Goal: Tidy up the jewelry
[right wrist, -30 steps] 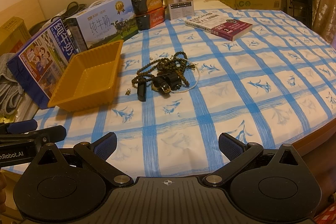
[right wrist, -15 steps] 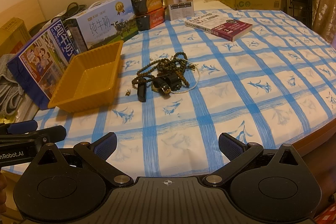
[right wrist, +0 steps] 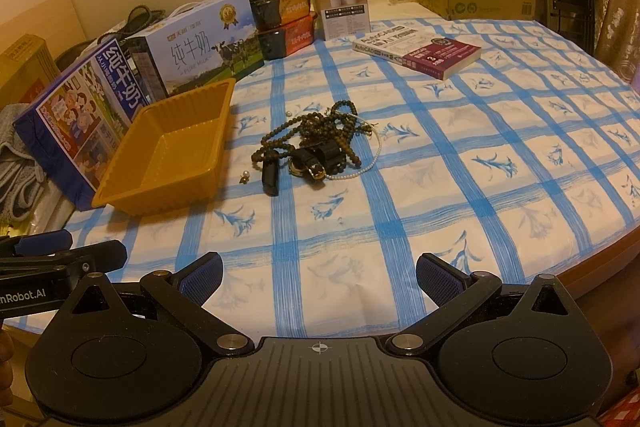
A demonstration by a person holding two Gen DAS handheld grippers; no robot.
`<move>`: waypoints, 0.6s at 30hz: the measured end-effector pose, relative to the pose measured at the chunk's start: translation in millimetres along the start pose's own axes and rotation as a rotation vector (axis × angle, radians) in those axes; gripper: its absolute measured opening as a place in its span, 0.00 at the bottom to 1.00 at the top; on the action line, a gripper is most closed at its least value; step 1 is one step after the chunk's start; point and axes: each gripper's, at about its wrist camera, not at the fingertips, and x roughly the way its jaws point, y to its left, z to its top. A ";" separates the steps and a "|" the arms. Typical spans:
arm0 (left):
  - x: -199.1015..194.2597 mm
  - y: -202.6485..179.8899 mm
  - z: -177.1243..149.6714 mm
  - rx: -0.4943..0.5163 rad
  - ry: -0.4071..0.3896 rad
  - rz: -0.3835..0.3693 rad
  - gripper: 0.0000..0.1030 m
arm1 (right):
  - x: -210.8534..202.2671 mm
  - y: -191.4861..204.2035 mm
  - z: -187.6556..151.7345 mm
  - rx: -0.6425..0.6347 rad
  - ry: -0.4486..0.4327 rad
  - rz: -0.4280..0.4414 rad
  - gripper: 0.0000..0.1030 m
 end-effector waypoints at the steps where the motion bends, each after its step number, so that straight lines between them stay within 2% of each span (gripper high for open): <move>1: 0.0 0.0 0.0 0.000 0.000 0.001 0.84 | 0.0 -0.1 0.0 0.000 0.000 0.000 1.00; 18: -3.5 0.0 3.2 -0.001 0.000 0.000 0.84 | 1.1 -0.7 -0.3 0.001 -0.001 0.001 1.00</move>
